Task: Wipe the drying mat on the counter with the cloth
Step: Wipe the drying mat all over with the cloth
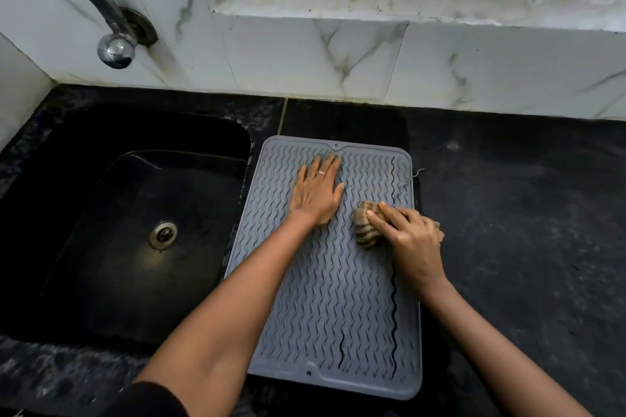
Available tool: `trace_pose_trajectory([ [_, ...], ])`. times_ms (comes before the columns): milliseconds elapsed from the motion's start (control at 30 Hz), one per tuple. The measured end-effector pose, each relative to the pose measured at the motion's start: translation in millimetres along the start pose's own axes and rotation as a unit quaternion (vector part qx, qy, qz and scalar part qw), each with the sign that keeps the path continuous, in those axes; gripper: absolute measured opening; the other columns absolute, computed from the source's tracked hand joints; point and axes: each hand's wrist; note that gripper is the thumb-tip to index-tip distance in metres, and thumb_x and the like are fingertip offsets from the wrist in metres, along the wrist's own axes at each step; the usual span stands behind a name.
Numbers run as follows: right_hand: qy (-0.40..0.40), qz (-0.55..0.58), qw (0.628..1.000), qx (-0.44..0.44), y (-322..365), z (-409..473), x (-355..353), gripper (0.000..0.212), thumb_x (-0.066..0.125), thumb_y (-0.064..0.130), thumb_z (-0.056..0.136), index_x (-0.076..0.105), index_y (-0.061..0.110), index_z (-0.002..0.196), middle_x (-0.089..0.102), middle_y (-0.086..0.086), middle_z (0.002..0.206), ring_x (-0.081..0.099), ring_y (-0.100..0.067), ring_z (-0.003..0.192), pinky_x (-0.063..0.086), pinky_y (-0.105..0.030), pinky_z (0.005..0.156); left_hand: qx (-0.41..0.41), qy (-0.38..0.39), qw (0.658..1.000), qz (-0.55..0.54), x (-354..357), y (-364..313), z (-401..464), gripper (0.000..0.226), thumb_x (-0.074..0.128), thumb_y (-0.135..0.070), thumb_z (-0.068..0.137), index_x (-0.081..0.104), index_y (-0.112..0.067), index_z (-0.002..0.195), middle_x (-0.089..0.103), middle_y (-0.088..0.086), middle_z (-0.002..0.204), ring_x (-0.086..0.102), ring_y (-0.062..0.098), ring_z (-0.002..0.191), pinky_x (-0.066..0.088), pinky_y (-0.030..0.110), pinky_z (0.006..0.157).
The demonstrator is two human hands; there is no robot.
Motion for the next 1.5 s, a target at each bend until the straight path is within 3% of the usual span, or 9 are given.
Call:
trace_pose_trajectory([
  [67, -0.02, -0.013, 1.0, -0.013, -7.5, 13.1, 5.5, 0.036, 0.05, 0.007, 0.081, 0.07, 0.019, 0.109, 0.07, -0.008, 0.11, 0.065, -0.031, 0.081, 0.049, -0.04, 0.063, 0.008, -0.017, 1.0, -0.011, 8.3, 3.5, -1.7, 0.059, 0.027, -0.04, 0.102, 0.007, -0.022, 0.154, 0.005, 0.0, 0.163, 0.0, 0.019, 0.15, -0.005, 0.038, 0.12],
  [200, -0.027, 0.002, 1.0, 0.015, -23.4, 46.2, 15.6, 0.036, 0.066, -0.001, 0.075, 0.071, 0.016, 0.107, 0.071, -0.009, 0.105, 0.062, -0.034, 0.075, 0.049, -0.041, 0.06, 0.017, -0.049, 0.999, -0.001, 15.8, 6.8, -2.4, 0.059, 0.026, -0.04, 0.101, 0.007, -0.023, 0.154, 0.005, 0.0, 0.163, 0.0, 0.019, 0.15, -0.006, 0.036, 0.12],
  [500, 0.055, 0.008, 0.995, 0.08, -56.5, 128.4, 41.7, 0.036, 0.046, 0.005, 0.092, 0.061, 0.017, 0.123, 0.06, -0.01, 0.127, 0.05, -0.038, 0.103, 0.039, -0.044, 0.081, 0.018, -0.063, 0.998, -0.009, 15.9, 7.0, -3.8, 0.059, 0.027, -0.041, 0.101, 0.01, -0.023, 0.154, 0.01, -0.002, 0.162, 0.004, 0.017, 0.15, -0.004, 0.035, 0.121],
  [633, 0.069, 0.134, 0.979, 0.134, -58.3, 142.0, 26.9, 0.035, 0.053, 0.001, 0.088, 0.064, 0.013, 0.118, 0.065, -0.011, 0.119, 0.052, -0.032, 0.104, 0.045, -0.043, 0.087, 0.019, -0.063, 0.998, -0.022, 12.7, 7.3, -2.7, 0.058, 0.031, -0.041, 0.101, 0.016, -0.023, 0.153, 0.017, -0.002, 0.161, 0.01, 0.017, 0.15, 0.0, 0.034, 0.121],
  [700, 0.007, 0.172, 0.974, 0.148, -48.2, 135.2, 11.0, 0.04, 0.057, -0.003, 0.082, 0.065, 0.015, 0.117, 0.067, -0.01, 0.114, 0.054, -0.031, 0.097, 0.048, -0.042, 0.08, 0.019, -0.064, 0.997, -0.025, 8.4, 8.7, 1.1, 0.054, 0.03, -0.039, 0.101, 0.022, -0.022, 0.152, 0.026, -0.001, 0.158, 0.016, 0.017, 0.148, 0.007, 0.034, 0.12],
  [767, -0.03, 0.15, 0.985, 0.083, -24.6, 110.2, 5.3, 0.044, 0.062, -0.002, 0.077, 0.066, 0.022, 0.114, 0.068, -0.006, 0.108, 0.053, -0.031, 0.09, 0.047, -0.041, 0.072, 0.029, -0.071, 0.997, -0.022, 2.0, 11.8, 7.2, 0.049, 0.026, -0.035, 0.102, 0.032, -0.02, 0.149, 0.035, 0.0, 0.155, 0.025, 0.018, 0.145, 0.014, 0.033, 0.12],
  [867, 0.048, 0.1, 0.991, -0.07, 12.2, 68.1, 16.1, 0.034, 0.066, 0.008, 0.079, 0.068, 0.02, 0.111, 0.066, -0.008, 0.106, 0.054, -0.031, 0.092, 0.047, -0.042, 0.069, 0.041, -0.086, 0.994, -0.059, -6.2, 16.0, 11.1, 0.055, 0.018, -0.035, 0.098, 0.044, -0.017, 0.143, 0.046, 0.001, 0.148, 0.037, 0.018, 0.14, 0.021, 0.03, 0.116],
  [933, 0.075, 0.087, 0.989, -0.097, 7.2, 74.3, 23.2, 0.033, 0.067, 0.01, 0.08, 0.067, 0.02, 0.112, 0.065, -0.01, 0.106, 0.054, -0.032, 0.091, 0.046, -0.043, 0.068, 0.034, -0.103, 0.99, -0.085, -8.1, 16.7, 9.1, 0.056, 0.018, -0.033, 0.096, 0.047, -0.017, 0.141, 0.049, 0.002, 0.145, 0.04, 0.017, 0.138, 0.022, 0.026, 0.114],
  [1500, 0.186, -0.086, 0.979, -0.012, -111.0, 163.3, 1.3, 0.031, 0.049, 0.017, 0.092, 0.061, 0.018, 0.121, 0.052, -0.014, 0.119, 0.037, -0.037, 0.111, 0.037, -0.053, 0.089, 0.015, -0.048, 0.999, -0.001, -5.5, 11.9, 5.9, 0.055, 0.025, -0.045, 0.101, 0.026, -0.02, 0.151, 0.03, 0.0, 0.157, 0.023, 0.018, 0.146, 0.014, 0.036, 0.121],
])
Point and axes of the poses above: each hand's wrist, its own z-axis towards the middle knuckle, its own x-axis out of the palm, y = z × x
